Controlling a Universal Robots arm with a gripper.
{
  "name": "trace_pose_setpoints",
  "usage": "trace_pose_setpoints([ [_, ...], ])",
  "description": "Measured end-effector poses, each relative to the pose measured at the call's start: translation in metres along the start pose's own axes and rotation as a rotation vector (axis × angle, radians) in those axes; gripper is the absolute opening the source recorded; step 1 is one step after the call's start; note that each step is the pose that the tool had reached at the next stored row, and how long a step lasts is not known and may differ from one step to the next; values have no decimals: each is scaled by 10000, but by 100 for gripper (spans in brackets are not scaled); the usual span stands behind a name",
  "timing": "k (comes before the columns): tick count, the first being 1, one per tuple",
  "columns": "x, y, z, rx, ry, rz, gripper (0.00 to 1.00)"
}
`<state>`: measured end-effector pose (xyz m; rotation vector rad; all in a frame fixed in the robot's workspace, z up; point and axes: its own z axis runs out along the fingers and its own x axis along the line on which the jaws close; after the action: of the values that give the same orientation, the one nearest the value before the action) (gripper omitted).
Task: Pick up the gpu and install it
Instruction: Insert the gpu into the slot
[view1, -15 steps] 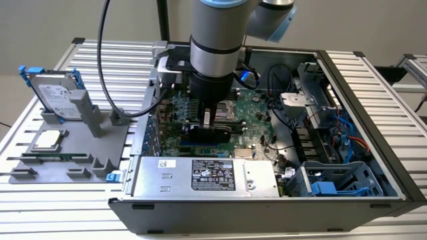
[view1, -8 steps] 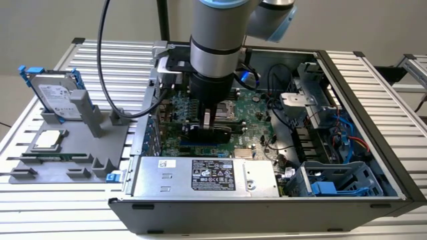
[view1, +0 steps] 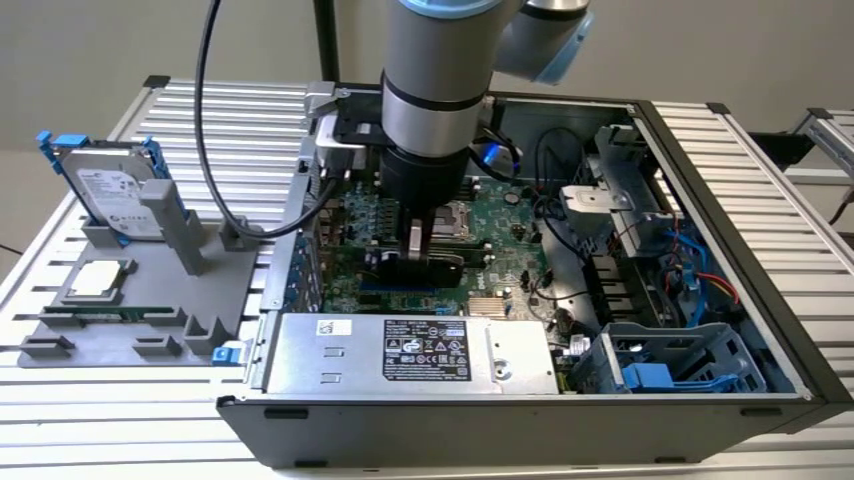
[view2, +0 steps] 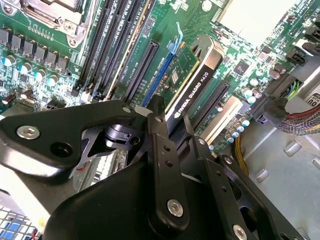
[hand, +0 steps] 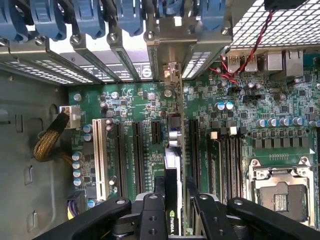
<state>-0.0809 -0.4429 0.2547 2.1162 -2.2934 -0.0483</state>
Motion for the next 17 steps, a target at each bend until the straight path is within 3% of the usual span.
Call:
trace_pose_setpoints([
  [17, 15, -2, 0, -5, 23, -15, 0],
])
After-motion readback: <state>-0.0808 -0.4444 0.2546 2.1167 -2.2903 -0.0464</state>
